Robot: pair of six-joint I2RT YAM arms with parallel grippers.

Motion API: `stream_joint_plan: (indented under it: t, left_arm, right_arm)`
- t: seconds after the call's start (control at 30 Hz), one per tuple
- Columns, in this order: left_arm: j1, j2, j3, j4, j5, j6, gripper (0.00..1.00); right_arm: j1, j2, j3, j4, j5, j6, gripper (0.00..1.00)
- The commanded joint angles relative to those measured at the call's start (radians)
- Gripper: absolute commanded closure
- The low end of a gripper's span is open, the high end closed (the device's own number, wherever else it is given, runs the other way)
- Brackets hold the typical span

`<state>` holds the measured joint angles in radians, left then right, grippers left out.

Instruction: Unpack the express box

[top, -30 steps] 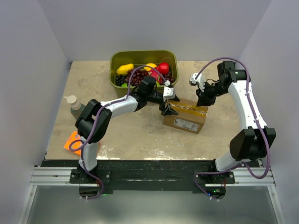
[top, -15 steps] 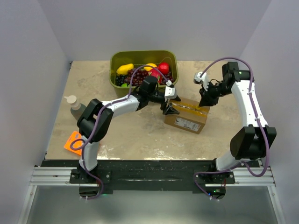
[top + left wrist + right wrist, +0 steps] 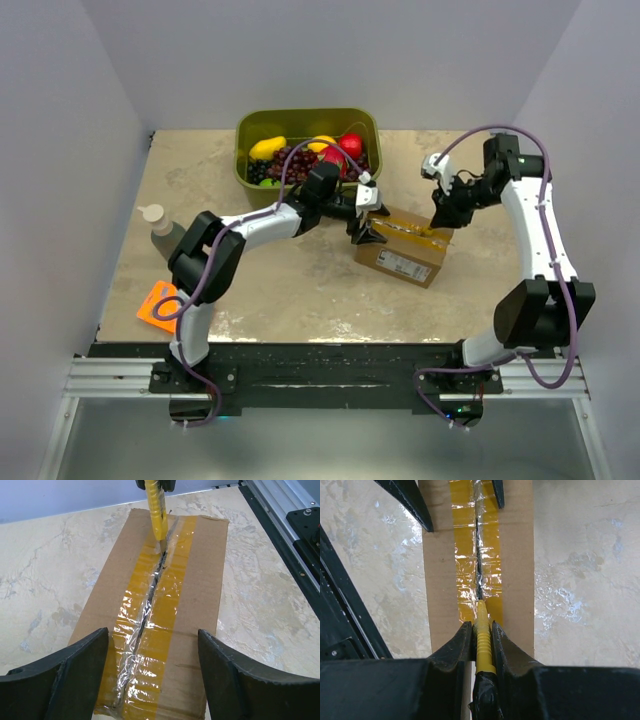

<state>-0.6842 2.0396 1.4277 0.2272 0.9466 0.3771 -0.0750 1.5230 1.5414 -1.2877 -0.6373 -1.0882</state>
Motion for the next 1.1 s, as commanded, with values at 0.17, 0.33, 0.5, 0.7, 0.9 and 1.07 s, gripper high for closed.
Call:
stream_joint_plan:
  t: [0.17, 0.33, 0.5, 0.7, 0.9, 1.07]
  left_arm:
    - [0.014, 0.091, -0.038, -0.181, -0.155, 0.039, 0.26]
    - [0.014, 0.093, -0.036, -0.190, -0.161, 0.042, 0.26]
    - [0.015, 0.097, -0.036, -0.196, -0.164, 0.042, 0.26]
    - [0.015, 0.116, -0.012, -0.204, -0.174, 0.037, 0.26]
    - [0.014, 0.134, 0.008, -0.206, -0.175, 0.026, 0.27]
    - [0.014, 0.136, 0.008, -0.206, -0.184, 0.019, 0.27]
  right_arm:
    - [-0.057, -0.047, -0.004, -0.131, 0.162, -0.015, 1.00]
    - [-0.057, -0.098, -0.115, -0.082, 0.165, 0.016, 1.00]
    - [-0.063, -0.129, -0.118, -0.068, 0.199, 0.022, 1.00]
    - [-0.118, -0.089, -0.006, -0.140, 0.208, -0.015, 1.00]
    - [-0.164, -0.087, -0.035, -0.174, 0.220, -0.059, 1.00]
    - [-0.164, -0.127, -0.093, -0.176, 0.199, -0.012, 1.00]
